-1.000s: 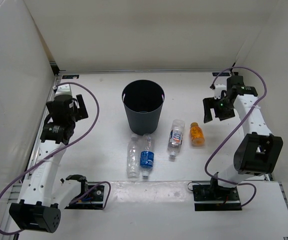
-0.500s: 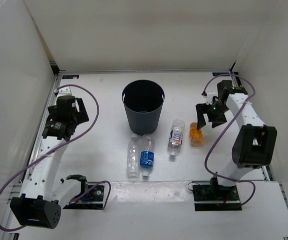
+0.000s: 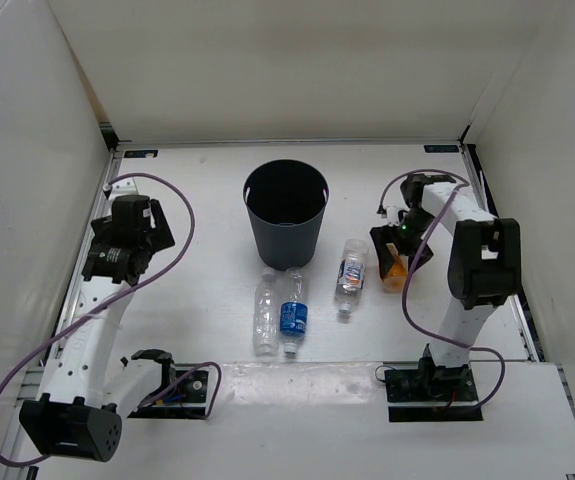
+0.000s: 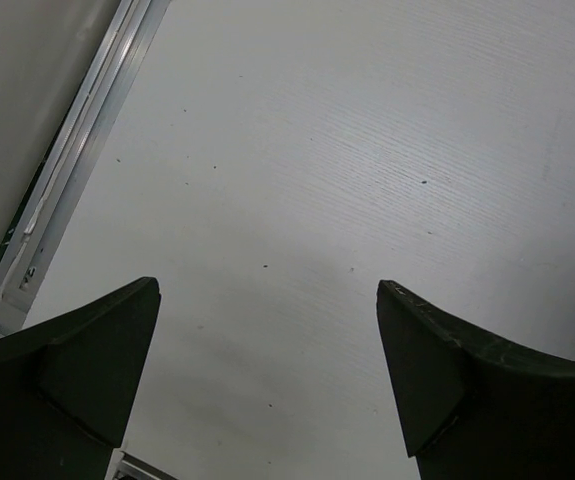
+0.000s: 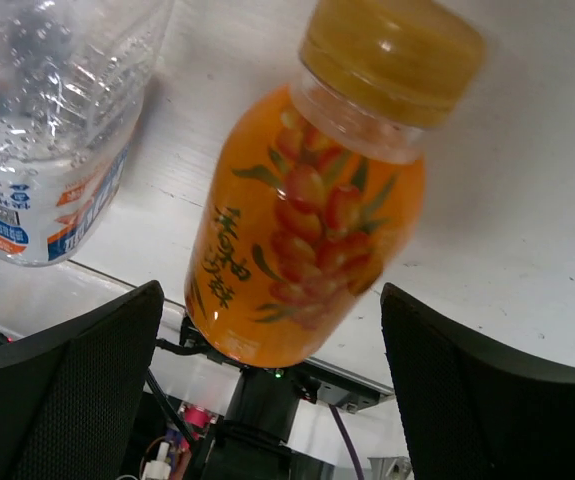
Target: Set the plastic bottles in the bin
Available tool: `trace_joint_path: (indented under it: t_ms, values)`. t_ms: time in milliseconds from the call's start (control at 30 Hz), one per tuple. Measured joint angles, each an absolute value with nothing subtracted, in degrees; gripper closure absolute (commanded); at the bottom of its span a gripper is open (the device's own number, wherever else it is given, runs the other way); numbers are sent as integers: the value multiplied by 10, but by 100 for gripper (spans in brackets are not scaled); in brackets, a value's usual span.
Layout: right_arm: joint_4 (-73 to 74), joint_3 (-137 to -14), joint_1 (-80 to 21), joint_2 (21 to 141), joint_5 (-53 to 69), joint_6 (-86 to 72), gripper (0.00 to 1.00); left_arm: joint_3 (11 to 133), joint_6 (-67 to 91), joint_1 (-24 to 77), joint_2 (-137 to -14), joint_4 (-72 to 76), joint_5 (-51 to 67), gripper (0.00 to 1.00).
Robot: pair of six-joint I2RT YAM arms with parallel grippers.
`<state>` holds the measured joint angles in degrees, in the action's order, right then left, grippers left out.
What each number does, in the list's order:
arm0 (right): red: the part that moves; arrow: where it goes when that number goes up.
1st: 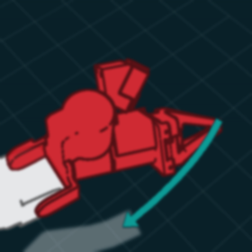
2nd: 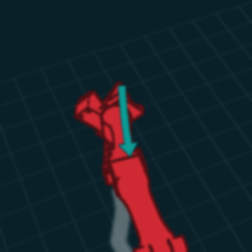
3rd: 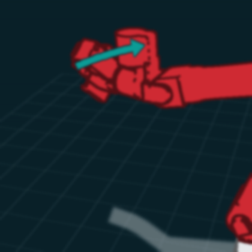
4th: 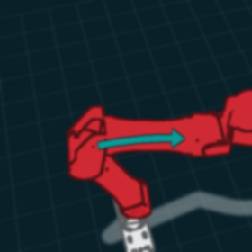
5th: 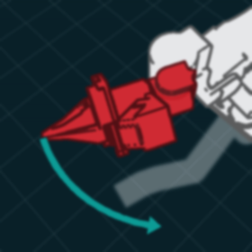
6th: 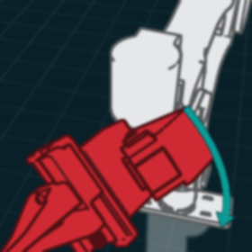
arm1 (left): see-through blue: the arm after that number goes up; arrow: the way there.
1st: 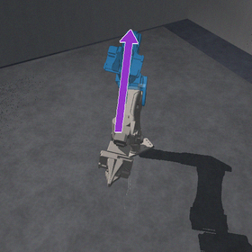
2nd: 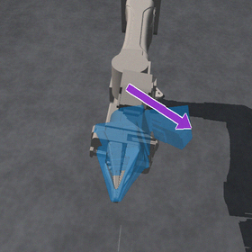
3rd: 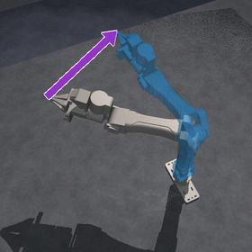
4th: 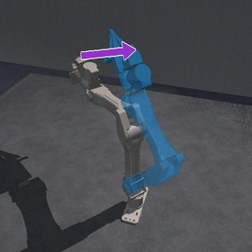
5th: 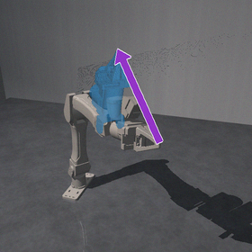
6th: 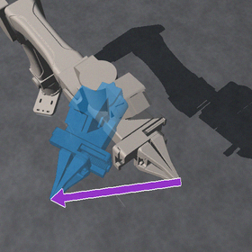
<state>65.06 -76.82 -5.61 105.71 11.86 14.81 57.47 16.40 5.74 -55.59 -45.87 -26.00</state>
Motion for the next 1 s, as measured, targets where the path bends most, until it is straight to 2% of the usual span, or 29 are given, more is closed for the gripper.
trace_joint_path:
  t_ms: [300,600,700,733,833,867,1000]
  values:
    - [659,-776,-64,1079,85,138,22,560,184,57,-524,-476,-274,0]
    - [658,-780,-53,1097,60,133,40,557,196,57,-535,-484,-276,0]
    - [657,-783,-56,1099,57,133,54,556,199,57,-545,-488,-276,0]
    - [657,-784,-57,1099,55,133,65,556,200,57,-547,-489,-276,0]
    - [655,-790,-58,1100,50,133,83,555,200,57,-551,-489,-275,0]
    - [654,-791,-58,1100,50,133,100,555,200,57,-552,-489,-274,0]
    - [655,-803,-53,1097,43,126,100,555,200,57,-561,-487,-271,0]
